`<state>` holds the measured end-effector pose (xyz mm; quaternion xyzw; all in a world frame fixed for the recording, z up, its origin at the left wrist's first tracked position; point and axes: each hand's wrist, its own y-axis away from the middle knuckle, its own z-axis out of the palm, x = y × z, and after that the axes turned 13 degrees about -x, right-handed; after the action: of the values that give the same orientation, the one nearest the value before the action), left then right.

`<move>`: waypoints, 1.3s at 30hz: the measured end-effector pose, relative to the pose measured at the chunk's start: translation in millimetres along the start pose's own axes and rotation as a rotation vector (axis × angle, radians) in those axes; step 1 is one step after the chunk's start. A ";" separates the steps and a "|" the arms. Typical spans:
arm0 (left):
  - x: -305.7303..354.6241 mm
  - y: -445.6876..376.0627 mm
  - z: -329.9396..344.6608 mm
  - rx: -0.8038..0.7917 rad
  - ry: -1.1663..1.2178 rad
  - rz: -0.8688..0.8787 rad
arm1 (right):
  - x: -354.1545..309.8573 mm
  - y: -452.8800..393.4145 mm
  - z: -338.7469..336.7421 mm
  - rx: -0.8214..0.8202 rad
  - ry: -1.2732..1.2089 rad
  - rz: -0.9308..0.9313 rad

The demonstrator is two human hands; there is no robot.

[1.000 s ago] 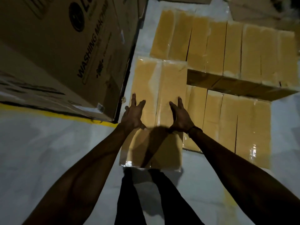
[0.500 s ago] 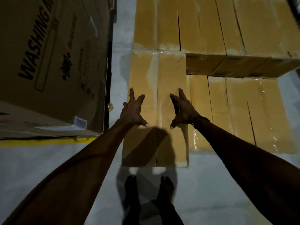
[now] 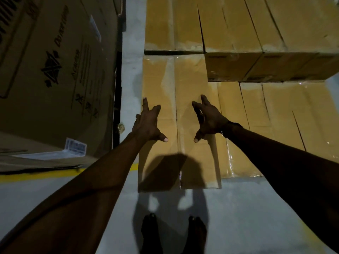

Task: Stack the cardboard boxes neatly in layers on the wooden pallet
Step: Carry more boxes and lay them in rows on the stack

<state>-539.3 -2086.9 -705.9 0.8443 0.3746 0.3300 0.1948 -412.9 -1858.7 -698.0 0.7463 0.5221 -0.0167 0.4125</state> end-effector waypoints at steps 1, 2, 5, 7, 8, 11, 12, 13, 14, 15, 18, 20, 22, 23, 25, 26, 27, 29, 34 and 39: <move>-1.2 -2.0 -0.6 0.005 -0.008 0.007 | 0.6 -1.6 -0.8 0.002 0.005 0.001; -1.9 -3.9 -0.9 0.011 -0.015 0.017 | 1.5 -2.7 -1.1 0.007 0.006 0.002; -0.3 -6.8 -4.5 0.025 -0.036 0.031 | 1.3 -2.7 -5.6 0.008 0.015 0.017; 0.6 -8.6 -8.9 0.031 -0.041 0.025 | -0.3 -3.8 -10.9 0.007 0.017 0.021; 0.2 -9.8 -11.6 0.033 -0.044 0.030 | -1.9 -5.0 -13.4 0.007 0.017 0.022; 0.9 -12.6 -19.8 0.036 -0.061 0.049 | -4.0 -9.0 -18.2 0.006 0.022 0.028; 2.1 -13.0 -22.2 0.034 -0.069 0.048 | -3.3 -10.4 -18.3 0.006 0.025 0.025; 3.5 -13.3 -24.0 0.030 -0.074 0.040 | -2.9 -11.9 -18.1 0.004 0.025 0.023; 4.4 -14.0 -24.6 0.024 -0.081 0.032 | -2.5 -13.0 -17.6 0.001 0.026 0.023; 5.1 -14.6 -23.8 0.021 -0.087 0.026 | -2.4 -14.5 -16.9 -0.002 0.027 0.024; 5.8 -14.7 -22.7 0.019 -0.117 0.028 | -4.9 -17.8 -16.1 -0.023 0.046 0.035; 7.2 -12.5 -23.0 0.011 -0.109 0.029 | -5.8 -18.3 -15.0 -0.032 0.058 0.027; 8.6 -8.7 -25.2 0.004 -0.093 0.029 | -5.1 -15.3 -13.8 -0.019 0.057 0.007; 9.3 -5.5 -25.7 0.003 -0.080 0.031 | -4.7 -12.3 -12.9 -0.007 0.053 0.003; 10.4 4.7 -22.3 0.006 -0.057 0.052 | -4.5 -2.1 -7.3 0.017 0.040 0.000; 10.2 9.8 -20.0 0.017 -0.050 0.059 | -4.4 3.4 -3.0 0.033 0.022 -0.003; 10.0 17.3 -16.0 0.029 -0.042 0.058 | -4.6 11.1 3.3 0.048 0.000 -0.009; 7.5 32.6 -3.6 0.050 -0.009 0.053 | -3.6 28.4 21.4 0.084 -0.024 -0.031; -11.6 70.8 39.6 0.075 0.085 0.005 | 3.6 73.7 77.4 0.149 -0.089 -0.069; -24.3 104.9 72.2 0.088 0.142 -0.028 | 9.4 111.1 117.6 0.170 -0.119 -0.038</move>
<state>-447.8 -2178.8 -706.4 0.8211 0.4135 0.3695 0.1349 -272.8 -1938.7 -713.4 0.7665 0.5073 -0.1130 0.3774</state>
